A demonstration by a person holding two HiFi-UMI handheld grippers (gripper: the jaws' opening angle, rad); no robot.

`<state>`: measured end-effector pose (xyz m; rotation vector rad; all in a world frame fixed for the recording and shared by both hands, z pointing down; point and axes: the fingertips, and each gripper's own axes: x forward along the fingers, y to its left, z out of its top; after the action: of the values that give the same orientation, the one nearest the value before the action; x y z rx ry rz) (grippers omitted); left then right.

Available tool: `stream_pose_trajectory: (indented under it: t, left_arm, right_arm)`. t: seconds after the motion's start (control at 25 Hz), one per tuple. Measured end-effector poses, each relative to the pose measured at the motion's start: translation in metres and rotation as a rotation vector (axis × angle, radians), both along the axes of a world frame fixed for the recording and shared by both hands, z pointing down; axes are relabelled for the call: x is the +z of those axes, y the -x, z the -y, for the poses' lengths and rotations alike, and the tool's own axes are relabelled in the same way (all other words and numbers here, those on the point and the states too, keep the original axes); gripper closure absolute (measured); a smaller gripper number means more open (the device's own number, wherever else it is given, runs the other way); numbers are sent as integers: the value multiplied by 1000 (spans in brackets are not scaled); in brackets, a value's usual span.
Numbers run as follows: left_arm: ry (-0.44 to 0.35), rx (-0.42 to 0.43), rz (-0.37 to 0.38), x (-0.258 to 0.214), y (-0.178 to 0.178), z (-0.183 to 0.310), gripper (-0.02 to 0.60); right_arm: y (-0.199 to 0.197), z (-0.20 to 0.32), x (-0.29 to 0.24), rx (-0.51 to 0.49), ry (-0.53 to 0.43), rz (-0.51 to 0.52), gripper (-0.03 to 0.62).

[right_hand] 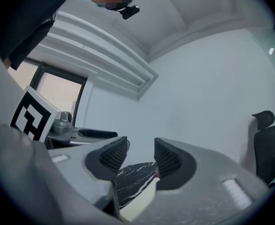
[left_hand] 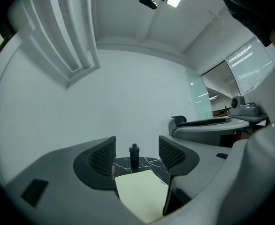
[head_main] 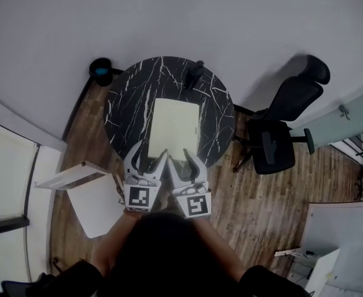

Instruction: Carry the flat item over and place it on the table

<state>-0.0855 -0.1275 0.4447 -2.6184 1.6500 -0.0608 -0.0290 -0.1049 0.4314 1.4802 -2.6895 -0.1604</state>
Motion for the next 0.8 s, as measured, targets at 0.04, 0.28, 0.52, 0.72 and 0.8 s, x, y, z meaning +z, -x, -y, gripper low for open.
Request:
stream_pose_trajectory:
  t: [0.04,0.28,0.52,0.72,0.8]
  left_arm:
    - [15,-13,-21,-1,2,1,299]
    - [23,-26,-25,5,6,1,302]
    - [20,-18,-26,2,5,3,304]
    - [7,-38,-23,1,8,6,418]
    - [-7,-46,-8,0,8,7,456]
  right_arm:
    - [2,3,-1,6,-5,11,414]
    - [7,5,0,29,-8,52,416]
    - [5,9,1,36,2,56,416]
    - [4,15,4,42,8,40,426]
    - [4,15,4,40,3,30,434]
